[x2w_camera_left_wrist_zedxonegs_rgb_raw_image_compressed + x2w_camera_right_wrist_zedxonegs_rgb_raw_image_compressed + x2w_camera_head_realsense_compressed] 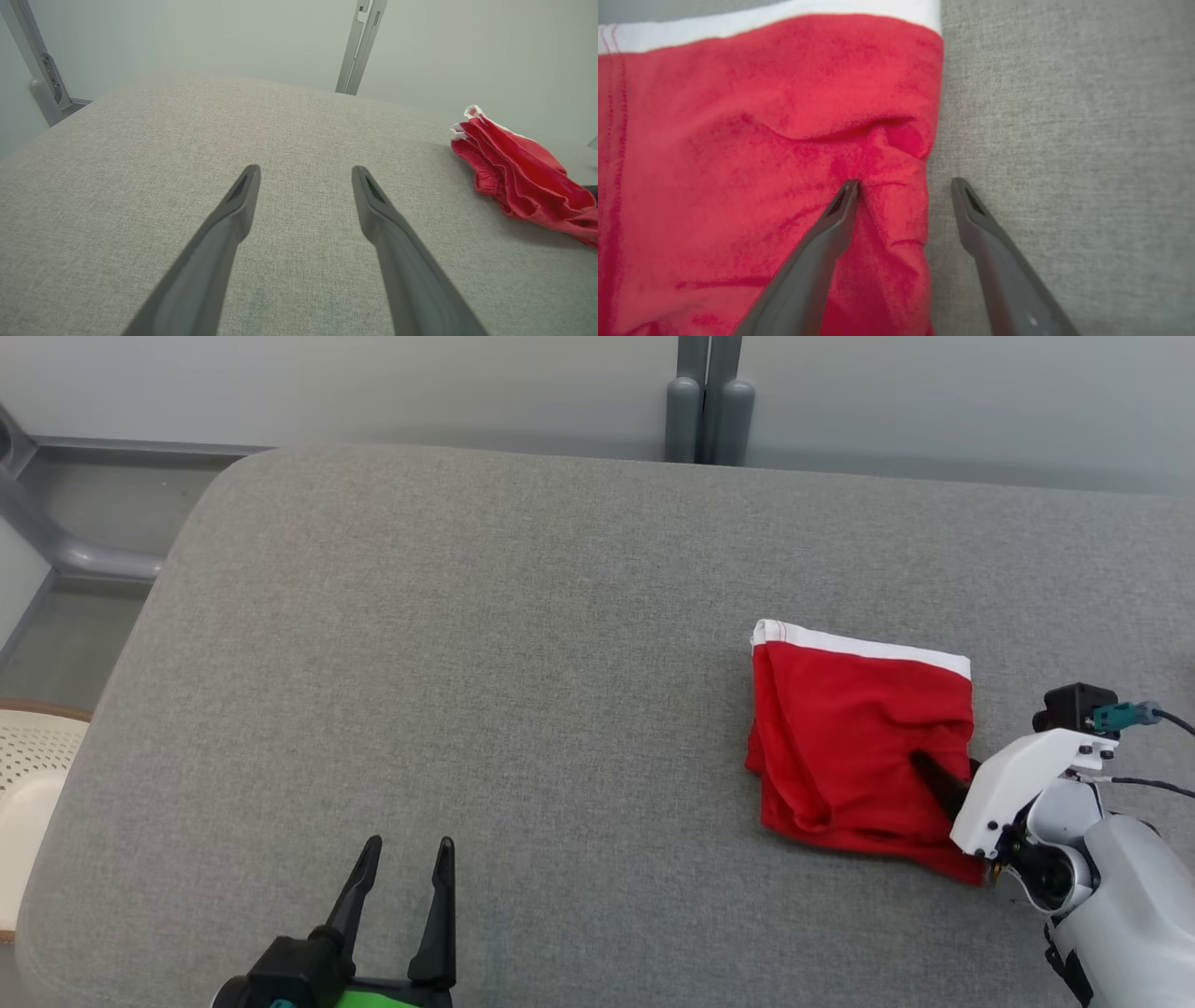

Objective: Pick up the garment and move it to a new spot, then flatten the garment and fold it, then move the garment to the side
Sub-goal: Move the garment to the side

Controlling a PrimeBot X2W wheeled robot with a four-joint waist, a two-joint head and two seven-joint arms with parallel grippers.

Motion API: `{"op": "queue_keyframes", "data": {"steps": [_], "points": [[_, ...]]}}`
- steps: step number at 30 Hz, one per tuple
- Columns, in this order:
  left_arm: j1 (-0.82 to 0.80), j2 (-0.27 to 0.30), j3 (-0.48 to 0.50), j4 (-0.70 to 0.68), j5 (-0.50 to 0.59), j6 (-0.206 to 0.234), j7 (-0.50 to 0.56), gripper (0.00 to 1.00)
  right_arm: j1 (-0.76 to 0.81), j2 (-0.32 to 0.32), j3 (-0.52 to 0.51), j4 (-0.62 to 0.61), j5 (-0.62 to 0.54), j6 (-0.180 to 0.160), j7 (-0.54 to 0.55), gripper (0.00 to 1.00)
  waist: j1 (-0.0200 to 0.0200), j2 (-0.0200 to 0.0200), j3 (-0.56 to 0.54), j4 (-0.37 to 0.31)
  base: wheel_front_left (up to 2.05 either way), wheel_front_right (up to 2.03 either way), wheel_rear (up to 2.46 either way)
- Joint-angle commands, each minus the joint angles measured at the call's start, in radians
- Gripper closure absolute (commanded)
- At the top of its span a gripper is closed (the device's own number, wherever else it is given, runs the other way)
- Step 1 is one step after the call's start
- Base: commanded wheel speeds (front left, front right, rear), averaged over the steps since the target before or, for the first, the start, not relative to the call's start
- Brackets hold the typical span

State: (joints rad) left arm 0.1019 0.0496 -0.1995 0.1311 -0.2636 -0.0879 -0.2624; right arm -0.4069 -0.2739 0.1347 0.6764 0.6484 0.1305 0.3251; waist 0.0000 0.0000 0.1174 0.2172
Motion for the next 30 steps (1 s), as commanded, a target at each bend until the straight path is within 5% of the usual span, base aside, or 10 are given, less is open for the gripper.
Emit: {"op": "queue_keyframes", "data": {"steps": [1, 2, 3, 4, 9, 17, 22, 30], "points": [[-0.018, 0.002, -0.001, -0.002, -0.010, 0.005, -0.003, 0.00, -0.014, 0.016, -0.006, 0.028, 0.018, 0.000, 0.019, 0.00, 0.0000, 0.0000, 0.023, 0.018, 0.00, 0.00, 0.00], [-0.018, 0.002, 0.001, -0.003, -0.011, 0.008, -0.003, 0.00, -0.019, 0.028, -0.004, 0.037, 0.032, 0.000, 0.026, 0.00, 0.0000, 0.0000, 0.024, 0.014, 0.00, 0.00, 0.00], [-0.017, 0.002, 0.004, -0.005, -0.011, 0.010, -0.003, 0.00, -0.024, 0.038, 0.005, 0.033, 0.050, 0.000, 0.026, 0.58, 0.0000, 0.0000, 0.025, 0.007, 0.00, 0.00, 0.00], [-0.017, 0.002, 0.006, -0.007, -0.012, 0.012, -0.003, 0.00, -0.028, 0.039, 0.003, 0.030, 0.066, 0.000, 0.018, 1.00, 0.0000, 0.0000, 0.026, -0.002, 0.00, 0.00, 0.00], [-0.015, 0.002, 0.022, -0.018, -0.016, 0.017, -0.003, 0.00, -0.066, -0.029, 0.035, -0.043, 0.113, 0.000, 0.030, 1.00, 0.0000, 0.0000, 0.037, -0.082, 0.00, 0.00, 0.00], [-0.087, 0.002, 0.012, -0.035, -0.007, 0.005, -0.003, 0.00, -0.171, -0.276, 0.056, -0.258, 0.131, 0.000, 0.201, 1.00, 0.0000, 0.0000, 0.135, -0.207, 0.00, 0.00, 0.00], [-0.144, 0.002, -0.014, -0.026, -0.001, 0.001, -0.002, 0.00, -0.231, -0.404, 0.014, -0.298, 0.133, 0.000, 0.330, 1.00, 0.0000, 0.0000, 0.200, -0.225, 0.00, 0.00, 0.00], [-0.167, 0.002, -0.009, -0.010, 0.008, -0.002, -0.002, 0.00, -0.249, -0.521, -0.032, -0.303, 0.159, 0.000, 0.478, 1.00, 0.0000, 0.0000, 0.229, -0.214, 0.00, 0.00, 0.00]]}}
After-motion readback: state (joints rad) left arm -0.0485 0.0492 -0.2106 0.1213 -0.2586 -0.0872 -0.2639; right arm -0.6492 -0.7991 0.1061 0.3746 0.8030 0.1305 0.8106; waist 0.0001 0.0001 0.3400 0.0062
